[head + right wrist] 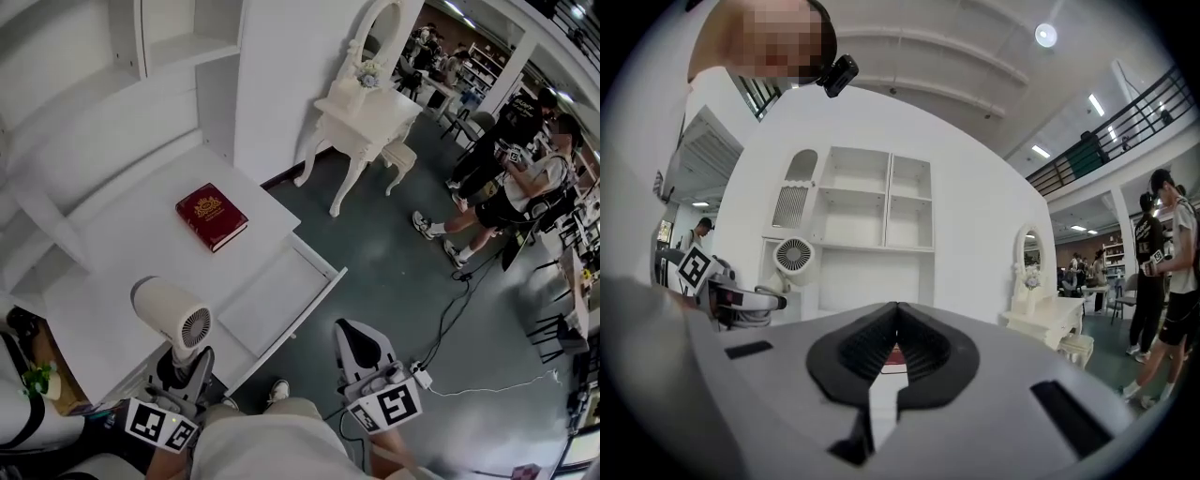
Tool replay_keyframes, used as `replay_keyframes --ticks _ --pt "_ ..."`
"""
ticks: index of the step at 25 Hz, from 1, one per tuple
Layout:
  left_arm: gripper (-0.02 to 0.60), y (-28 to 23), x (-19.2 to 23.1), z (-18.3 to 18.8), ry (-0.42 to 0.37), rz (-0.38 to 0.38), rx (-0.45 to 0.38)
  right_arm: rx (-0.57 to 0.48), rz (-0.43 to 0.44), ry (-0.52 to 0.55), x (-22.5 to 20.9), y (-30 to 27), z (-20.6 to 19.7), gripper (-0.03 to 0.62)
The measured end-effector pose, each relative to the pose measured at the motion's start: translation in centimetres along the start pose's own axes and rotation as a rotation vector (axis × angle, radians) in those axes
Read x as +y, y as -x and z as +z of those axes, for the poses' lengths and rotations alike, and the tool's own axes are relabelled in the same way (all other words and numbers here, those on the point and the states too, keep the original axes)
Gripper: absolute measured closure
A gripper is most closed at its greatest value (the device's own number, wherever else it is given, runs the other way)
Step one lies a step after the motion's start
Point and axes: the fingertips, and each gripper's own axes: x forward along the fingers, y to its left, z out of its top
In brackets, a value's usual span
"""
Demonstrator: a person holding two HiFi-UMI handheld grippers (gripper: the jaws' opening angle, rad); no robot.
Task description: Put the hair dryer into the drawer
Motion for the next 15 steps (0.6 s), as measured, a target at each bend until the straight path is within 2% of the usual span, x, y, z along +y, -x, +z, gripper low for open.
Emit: replay_keyframes --ticks 9,15 --pt "0.385 -2.6 -0.6 -4.4 -0.027 0.074 0.115 0.022 0.067 -0.061 -2.9 -1.7 -2.8 0.583" --pt "0.385 -3.7 0.1 -7.7 -0.053 0.108 0.197 0.045 0.068 -0.108 -3.9 -1.4 -4.9 0.583"
